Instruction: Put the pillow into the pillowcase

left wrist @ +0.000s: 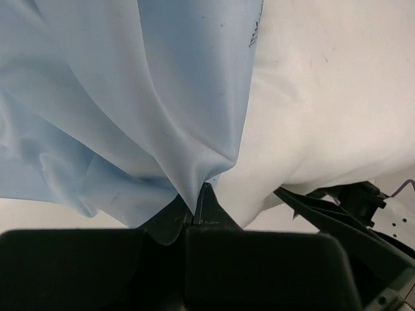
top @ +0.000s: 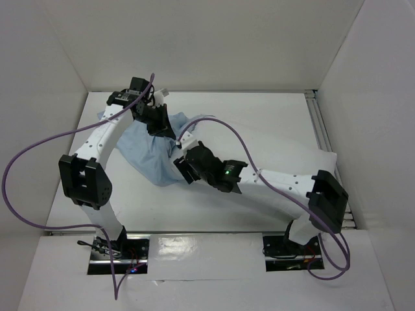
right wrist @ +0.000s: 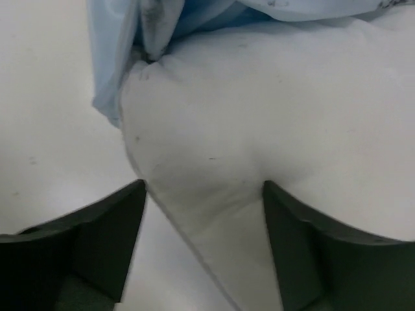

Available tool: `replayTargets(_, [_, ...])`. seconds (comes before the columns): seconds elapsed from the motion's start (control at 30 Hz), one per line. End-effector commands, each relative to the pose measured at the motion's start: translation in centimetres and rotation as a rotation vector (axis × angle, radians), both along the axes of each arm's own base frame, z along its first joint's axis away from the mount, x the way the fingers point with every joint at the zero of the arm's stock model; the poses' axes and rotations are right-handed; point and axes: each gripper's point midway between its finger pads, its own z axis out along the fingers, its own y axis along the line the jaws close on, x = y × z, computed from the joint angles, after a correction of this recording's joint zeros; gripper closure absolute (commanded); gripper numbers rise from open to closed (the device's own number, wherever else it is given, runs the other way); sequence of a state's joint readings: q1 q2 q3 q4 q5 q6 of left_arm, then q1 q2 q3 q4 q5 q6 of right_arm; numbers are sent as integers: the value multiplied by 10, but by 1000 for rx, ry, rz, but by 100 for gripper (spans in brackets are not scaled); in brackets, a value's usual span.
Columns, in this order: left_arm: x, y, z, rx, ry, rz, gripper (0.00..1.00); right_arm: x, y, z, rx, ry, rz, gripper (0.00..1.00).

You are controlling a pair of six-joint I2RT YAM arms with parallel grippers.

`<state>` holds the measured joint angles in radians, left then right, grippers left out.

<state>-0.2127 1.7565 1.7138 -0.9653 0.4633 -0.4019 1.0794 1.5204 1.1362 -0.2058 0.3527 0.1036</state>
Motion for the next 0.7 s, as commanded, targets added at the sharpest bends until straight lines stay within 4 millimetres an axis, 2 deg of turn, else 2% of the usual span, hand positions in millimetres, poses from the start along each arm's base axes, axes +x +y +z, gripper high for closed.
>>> replayTargets(0.0, [5, 0, 19, -26, -58, 29, 100, 26, -8, -17, -93, -81, -104, 31])
replayTargets(0.03, [5, 0, 19, -26, -58, 29, 100, 34, -7, -10, -94, -107, -140, 52])
replayTargets(0.07, [4, -2, 20, -37, -56, 23, 100, 37, -6, -14, -118, -115, -146, 65])
replayTargets(0.13, [6, -3, 29, -49, -76, 17, 100, 41, -4, -9, -118, -131, -154, 100])
replayTargets(0.2, [14, -6, 31, -56, -96, 4, 100, 47, -5, -10, -120, -130, -167, 100])
replayTargets(0.23, [21, -7, 37, -58, -133, -6, 100, 48, -4, -5, -80, -103, -148, 100])
replayTargets(0.27, [30, -5, 31, -34, -134, -1, 100, 55, -10, 4, -42, -93, -157, 100])
replayTargets(0.3, [36, -3, 29, -16, -145, 2, 92, 56, -9, 8, 1, -66, -152, 100])
replayTargets(0.33, [37, 0, 26, 8, -133, 15, 66, 56, -11, 9, 27, -42, -137, 100])
replayTargets(0.37, [40, 4, 31, 31, -154, 21, 47, 52, -6, 18, 86, -7, -85, 100])
replayTargets(0.4, [43, 10, 28, 68, -161, 44, 32, 60, -15, 18, 119, 25, -103, 100])
replayTargets(0.43, [41, 19, 31, 91, -167, 67, 24, 61, -16, 22, 148, 46, -93, 100])
replayTargets(0.47, [38, 24, 27, 107, -165, 92, 8, 59, -12, 21, 181, 90, -48, 100])
replayTargets(0.5, [37, 30, 27, 134, -184, 123, 5, 67, -22, 27, 213, 104, -60, 100])
replayTargets(0.57, [27, 39, 34, 126, -236, 174, 7, 70, -25, 31, 255, 137, -42, 100])
replayTargets(0.63, [17, 44, 31, 116, -254, 232, 27, 72, -29, 32, 286, 173, -20, 100])
replayTargets(0.67, [-1, 47, 21, 109, -237, 248, 35, 70, -27, 32, 290, 180, -6, 100])
